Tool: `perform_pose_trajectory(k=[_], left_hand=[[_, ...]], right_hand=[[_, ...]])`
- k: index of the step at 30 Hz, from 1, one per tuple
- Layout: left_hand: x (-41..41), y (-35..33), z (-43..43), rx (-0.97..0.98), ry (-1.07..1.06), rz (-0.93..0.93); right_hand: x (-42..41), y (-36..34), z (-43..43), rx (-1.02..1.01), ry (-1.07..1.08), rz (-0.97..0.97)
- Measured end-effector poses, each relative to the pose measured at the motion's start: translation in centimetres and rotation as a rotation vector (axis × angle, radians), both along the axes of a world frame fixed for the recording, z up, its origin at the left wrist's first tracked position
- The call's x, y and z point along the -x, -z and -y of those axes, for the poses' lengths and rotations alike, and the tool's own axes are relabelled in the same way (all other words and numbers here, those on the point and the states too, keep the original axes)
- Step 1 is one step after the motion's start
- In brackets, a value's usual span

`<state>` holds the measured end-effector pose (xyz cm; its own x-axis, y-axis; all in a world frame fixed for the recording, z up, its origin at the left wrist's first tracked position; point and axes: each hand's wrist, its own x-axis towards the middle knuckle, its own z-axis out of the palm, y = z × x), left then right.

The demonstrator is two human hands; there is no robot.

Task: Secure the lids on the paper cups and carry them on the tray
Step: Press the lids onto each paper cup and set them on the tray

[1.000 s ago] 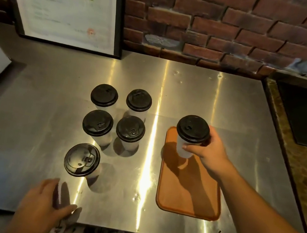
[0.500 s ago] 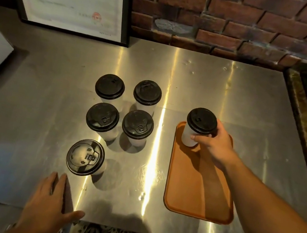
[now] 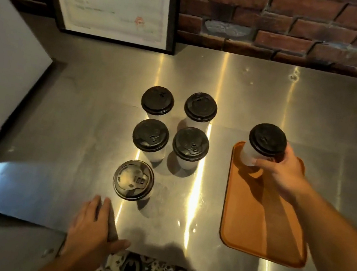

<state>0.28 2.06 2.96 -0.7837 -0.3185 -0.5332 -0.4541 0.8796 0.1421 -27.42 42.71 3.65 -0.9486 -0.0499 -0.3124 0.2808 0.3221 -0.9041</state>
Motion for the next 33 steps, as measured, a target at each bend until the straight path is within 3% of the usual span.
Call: perform_pose_trajectory(k=[5,7,11,17,25,33], left_hand=[[-0.5,-0.1,0.3,0.047,0.056,-0.017],[-0.6,0.1,0.7,0.082,0.109,-0.05],[-0.2,0.6,2.3,0.111,0.154,-0.109],[-0.1,1.7,3.5,0.149,0.239,-0.099],[-0.9,4.4,4.0,0.136,0.223,-0.068],[-0.8,4.4,4.1,0.096,0.22,-0.055]], right_hand=[[-7.9,0.3,3.1,-0.164,0.433,-0.005],[-12.4,0.3,5.8,-0.107,0.364,-0.001],[-18.5,-0.6,13.1,-0.015,-0.017,-0.009],[-18.2,-2.3,21.0,-0.013,-0.326,0.101],[-17.3,-1.7,24.1,0.179,-0.314,0.066],[-17.2,-1.6,24.4,0.17,-0.314,0.059]])
